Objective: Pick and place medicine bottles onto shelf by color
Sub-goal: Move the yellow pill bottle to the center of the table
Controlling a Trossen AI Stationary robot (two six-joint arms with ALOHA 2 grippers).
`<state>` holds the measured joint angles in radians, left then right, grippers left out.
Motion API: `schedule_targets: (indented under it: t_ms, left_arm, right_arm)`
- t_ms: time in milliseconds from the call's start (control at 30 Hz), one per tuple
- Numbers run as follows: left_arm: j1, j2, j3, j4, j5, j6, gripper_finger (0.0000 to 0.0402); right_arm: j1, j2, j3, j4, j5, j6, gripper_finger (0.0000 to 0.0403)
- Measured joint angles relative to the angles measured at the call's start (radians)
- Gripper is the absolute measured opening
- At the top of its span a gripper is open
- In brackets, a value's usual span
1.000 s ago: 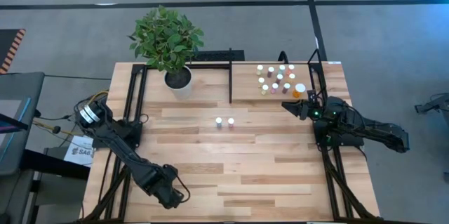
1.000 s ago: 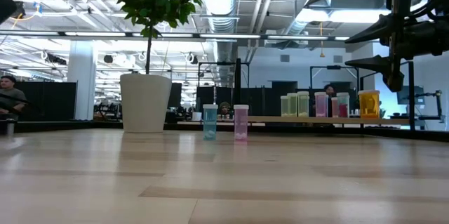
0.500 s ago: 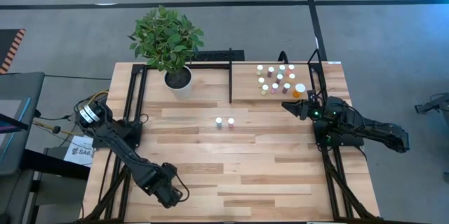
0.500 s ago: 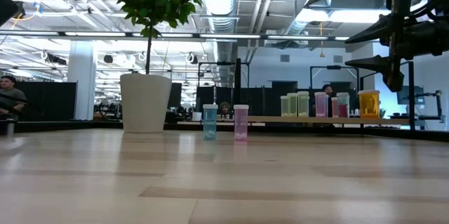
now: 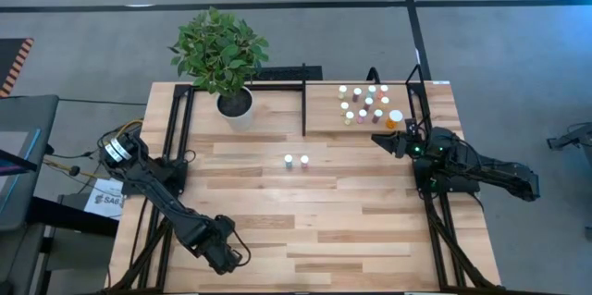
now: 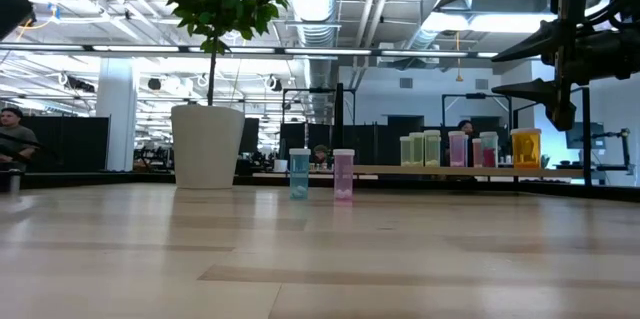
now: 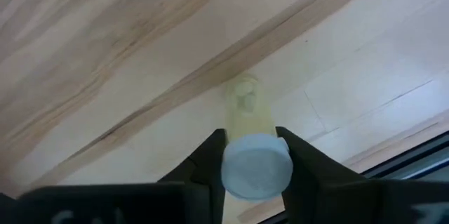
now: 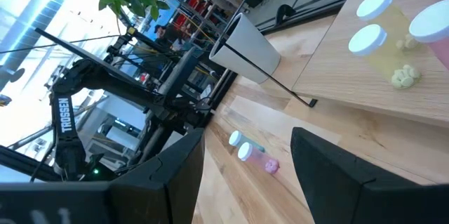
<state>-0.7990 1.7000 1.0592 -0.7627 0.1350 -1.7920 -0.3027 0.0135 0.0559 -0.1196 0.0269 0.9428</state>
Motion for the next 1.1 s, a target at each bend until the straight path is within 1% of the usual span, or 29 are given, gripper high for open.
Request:
schedule_targets:
  t_ms: [67,200,267,367,500,567,667,833,933,1100]
  left_arm:
    - [0.007,0.000,0.000,-0.013,0.001,0.015,0.0085]
    - [0.044,0.000,0.000,-0.038,0.027,0.086,0.0118]
    - [0.070,0.000,0.000,-0.042,0.047,0.132,0.0125]
    - [0.112,0.000,0.000,-0.048,0.067,0.208,0.0123]
    - [0.159,0.000,0.010,-0.065,0.065,0.291,0.0106]
    - [0.179,0.000,0.029,-0.080,0.046,0.332,0.0096]
    - [0.201,0.000,0.066,-0.139,-0.012,0.390,0.0087]
    - [0.231,0.002,0.108,-0.209,-0.110,0.487,0.0092]
    - [0.255,0.002,0.120,-0.205,-0.139,0.545,0.0096]
    - [0.311,0.002,0.143,-0.174,-0.181,0.590,0.0097]
  right_arm:
    - [0.000,0.000,0.000,0.000,0.000,0.000,0.0234]
    - [0.000,0.000,0.000,0.000,0.000,0.000,0.0234]
    - [0.000,0.000,0.000,0.000,0.000,0.000,0.0234]
    - [0.000,0.000,0.000,0.000,0.000,0.000,0.0234]
    - [0.000,0.000,0.000,0.000,0.000,0.000,0.0234]
    - [0.000,0.000,0.000,0.000,0.000,0.000,0.0234]
    - [0.000,0.000,0.000,0.000,0.000,0.000,0.0234]
    - [0.000,0.000,0.000,0.000,0.000,0.000,0.0234]
    - [0.000,0.000,0.000,0.000,0.000,0.000,0.0234]
    - [0.000,0.000,0.000,0.000,0.000,0.000,0.0234]
